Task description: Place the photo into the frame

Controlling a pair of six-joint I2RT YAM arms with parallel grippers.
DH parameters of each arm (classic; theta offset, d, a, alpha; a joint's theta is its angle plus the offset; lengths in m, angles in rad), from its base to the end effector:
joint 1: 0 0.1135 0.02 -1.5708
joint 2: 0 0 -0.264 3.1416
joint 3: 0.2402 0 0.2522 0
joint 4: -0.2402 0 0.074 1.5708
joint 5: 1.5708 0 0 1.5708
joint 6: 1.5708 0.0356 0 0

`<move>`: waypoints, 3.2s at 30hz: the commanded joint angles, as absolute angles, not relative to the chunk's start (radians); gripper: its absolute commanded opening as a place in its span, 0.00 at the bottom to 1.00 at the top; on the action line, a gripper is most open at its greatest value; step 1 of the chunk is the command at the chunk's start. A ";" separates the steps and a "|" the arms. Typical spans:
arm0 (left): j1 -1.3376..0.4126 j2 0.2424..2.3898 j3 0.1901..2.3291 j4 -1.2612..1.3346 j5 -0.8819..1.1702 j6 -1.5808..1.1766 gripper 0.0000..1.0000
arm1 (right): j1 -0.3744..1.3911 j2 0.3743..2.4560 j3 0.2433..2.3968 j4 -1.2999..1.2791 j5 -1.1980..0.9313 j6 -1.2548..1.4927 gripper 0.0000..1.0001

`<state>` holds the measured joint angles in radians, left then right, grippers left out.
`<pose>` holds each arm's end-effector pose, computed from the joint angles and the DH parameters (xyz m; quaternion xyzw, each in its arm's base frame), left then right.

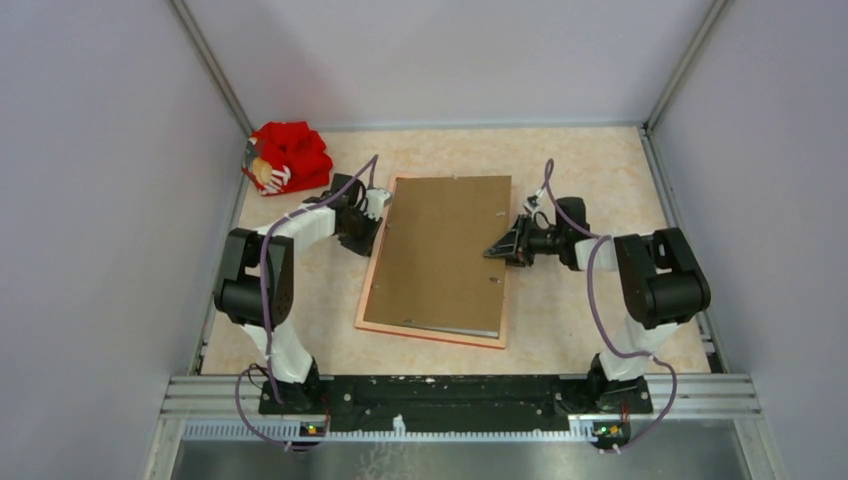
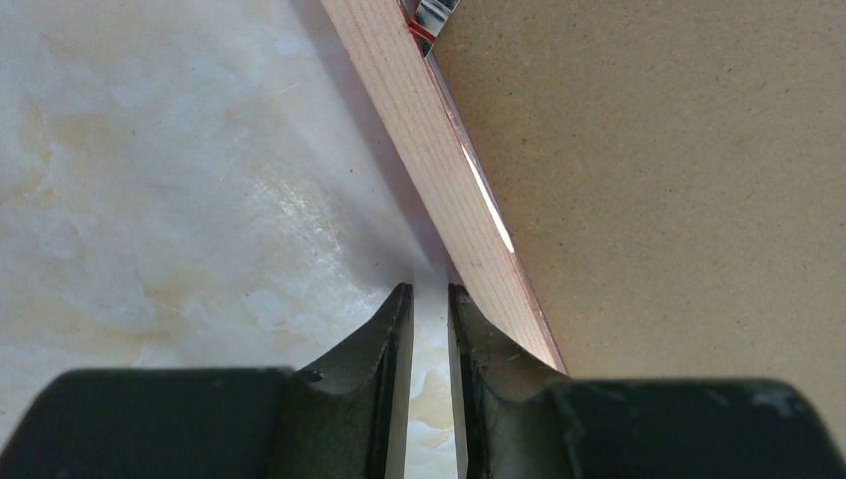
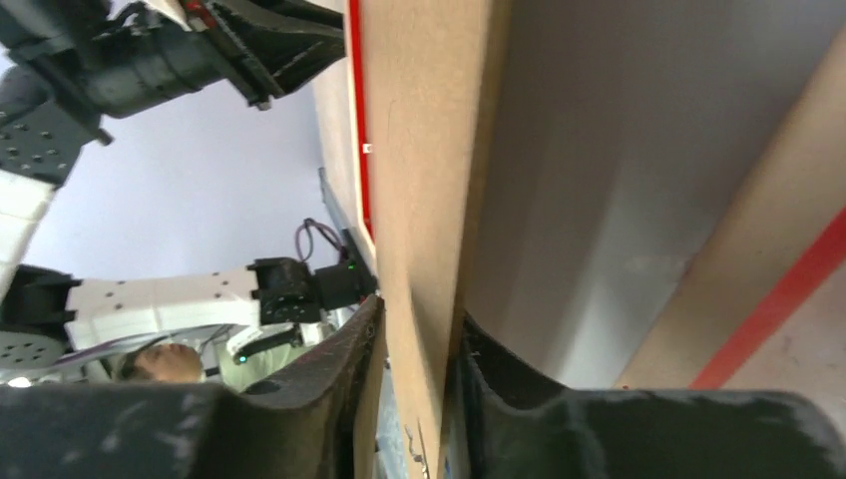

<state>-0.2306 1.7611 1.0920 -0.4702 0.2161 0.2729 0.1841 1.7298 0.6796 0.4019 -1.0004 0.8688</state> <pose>0.3339 -0.0862 0.1690 0.2643 0.9348 -0.1008 0.2150 0.2993 0.0862 0.1352 0.0627 0.8118 0.5676 0.1219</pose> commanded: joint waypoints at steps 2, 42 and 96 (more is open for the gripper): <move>-0.238 1.756 1.108 -0.442 0.236 0.279 0.26 | 0.207 1.706 0.769 0.154 -0.886 0.700 0.39; -0.238 1.725 1.131 -0.482 0.274 0.281 0.25 | 0.320 1.905 1.549 -0.562 -0.009 0.480 0.14; -0.196 1.732 1.189 -0.558 0.393 0.320 0.25 | 0.429 2.169 1.858 -0.466 -0.035 0.494 0.17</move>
<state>-0.2020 1.7233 1.1545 -0.5793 0.3641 0.3096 0.4381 2.0647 1.7370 -0.4854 -0.0471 0.4747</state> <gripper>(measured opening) 0.254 0.179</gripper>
